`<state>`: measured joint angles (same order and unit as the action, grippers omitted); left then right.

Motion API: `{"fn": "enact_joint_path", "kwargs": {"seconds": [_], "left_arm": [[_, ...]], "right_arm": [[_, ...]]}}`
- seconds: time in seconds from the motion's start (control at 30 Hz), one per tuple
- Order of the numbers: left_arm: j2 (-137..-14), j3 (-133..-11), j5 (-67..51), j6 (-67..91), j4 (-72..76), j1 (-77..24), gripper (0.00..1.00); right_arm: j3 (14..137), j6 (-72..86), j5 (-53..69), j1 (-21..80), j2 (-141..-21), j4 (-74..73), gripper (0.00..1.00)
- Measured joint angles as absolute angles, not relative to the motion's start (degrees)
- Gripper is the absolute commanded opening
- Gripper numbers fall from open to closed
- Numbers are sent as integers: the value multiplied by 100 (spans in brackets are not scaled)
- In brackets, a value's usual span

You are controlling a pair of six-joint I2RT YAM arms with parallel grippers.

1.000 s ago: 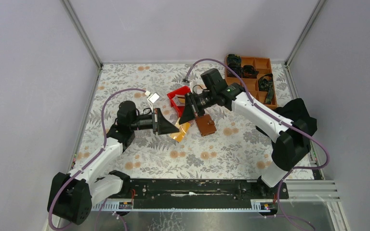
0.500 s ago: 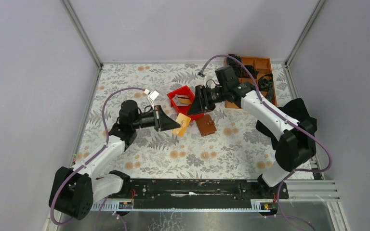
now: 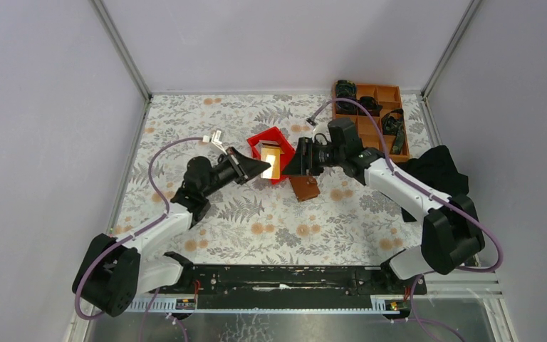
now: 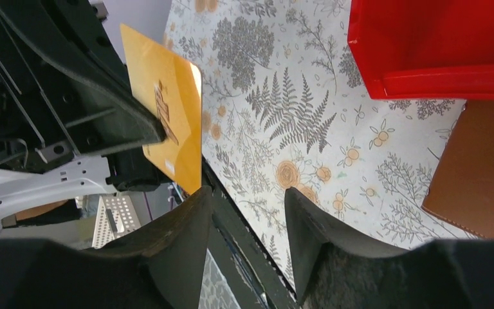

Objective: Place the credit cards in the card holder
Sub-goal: Pick up the credit card from the storage box.

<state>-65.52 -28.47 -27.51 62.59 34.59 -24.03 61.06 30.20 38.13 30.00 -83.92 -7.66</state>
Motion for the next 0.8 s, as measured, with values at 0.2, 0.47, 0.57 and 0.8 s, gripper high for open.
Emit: {"fn": "enact_joint_path", "kwargs": {"seconds": [0.2, 0.47, 0.57, 0.8], "left_arm": [[-6681, -2845, -2018, 6589, 3642, -2836, 0], [-6648, -2781, -1531, 6772, 3776, -2888, 0], [-6552, -2685, -1376, 6792, 3771, -2888, 0], [-6490, -2611, -1168, 6805, 3739, -2891, 0]], "right_arm": [[5708, 3487, 3656, 2995, -8370, 123, 51], [5564, 3804, 3577, 2993, -8340, 670, 49], [5561, 3760, 3492, 2993, -8239, 600, 49], [5561, 3623, 3352, 2998, -7900, 508, 49]]}}
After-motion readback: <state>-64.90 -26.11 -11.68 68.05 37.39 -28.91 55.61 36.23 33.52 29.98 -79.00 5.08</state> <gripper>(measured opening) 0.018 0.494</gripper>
